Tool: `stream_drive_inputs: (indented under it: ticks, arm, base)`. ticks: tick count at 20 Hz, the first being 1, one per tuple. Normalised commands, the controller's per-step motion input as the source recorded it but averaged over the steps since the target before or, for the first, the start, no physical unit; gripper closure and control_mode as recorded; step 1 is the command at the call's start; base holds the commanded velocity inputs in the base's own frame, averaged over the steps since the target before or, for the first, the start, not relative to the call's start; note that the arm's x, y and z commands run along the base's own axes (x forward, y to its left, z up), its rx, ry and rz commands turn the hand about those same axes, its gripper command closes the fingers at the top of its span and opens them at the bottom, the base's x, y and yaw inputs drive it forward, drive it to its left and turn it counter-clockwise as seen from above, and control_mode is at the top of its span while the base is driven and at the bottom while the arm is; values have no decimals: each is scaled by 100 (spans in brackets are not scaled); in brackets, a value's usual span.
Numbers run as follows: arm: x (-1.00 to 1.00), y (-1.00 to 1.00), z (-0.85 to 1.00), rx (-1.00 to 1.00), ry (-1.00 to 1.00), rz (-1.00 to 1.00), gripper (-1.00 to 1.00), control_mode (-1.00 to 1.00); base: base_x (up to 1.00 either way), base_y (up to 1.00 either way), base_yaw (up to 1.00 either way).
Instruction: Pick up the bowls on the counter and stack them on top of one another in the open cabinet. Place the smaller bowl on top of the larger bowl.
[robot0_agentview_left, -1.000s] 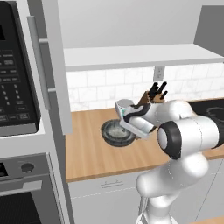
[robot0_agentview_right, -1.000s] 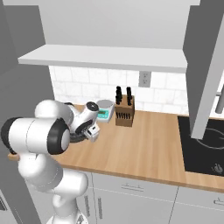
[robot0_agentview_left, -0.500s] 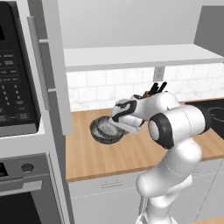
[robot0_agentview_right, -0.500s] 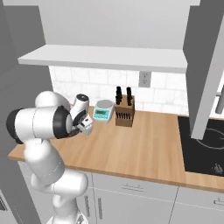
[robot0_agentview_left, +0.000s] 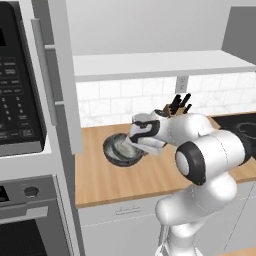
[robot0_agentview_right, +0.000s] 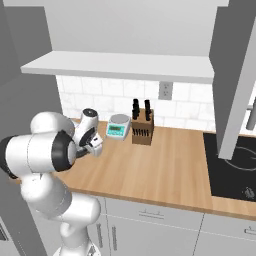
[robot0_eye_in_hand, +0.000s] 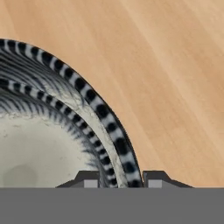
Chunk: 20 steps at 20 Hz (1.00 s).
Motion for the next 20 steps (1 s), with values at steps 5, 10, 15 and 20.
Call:
stream_drive_inputs:
  ticks: [5,10,15,20]
  arm:
    - [-74,-20,43,4,-7,-23,100,-100]
    - [-69,-42,84,9,-2,-36,100,-100]
    - [-76,-59,99,12,-11,-32,100,-100]
    - [-86,-65,100,16,-7,-26,100,-100]
  base:
    - [0,0,0]
    - [0,0,0]
    - [0,0,0]
    - [0,0,0]
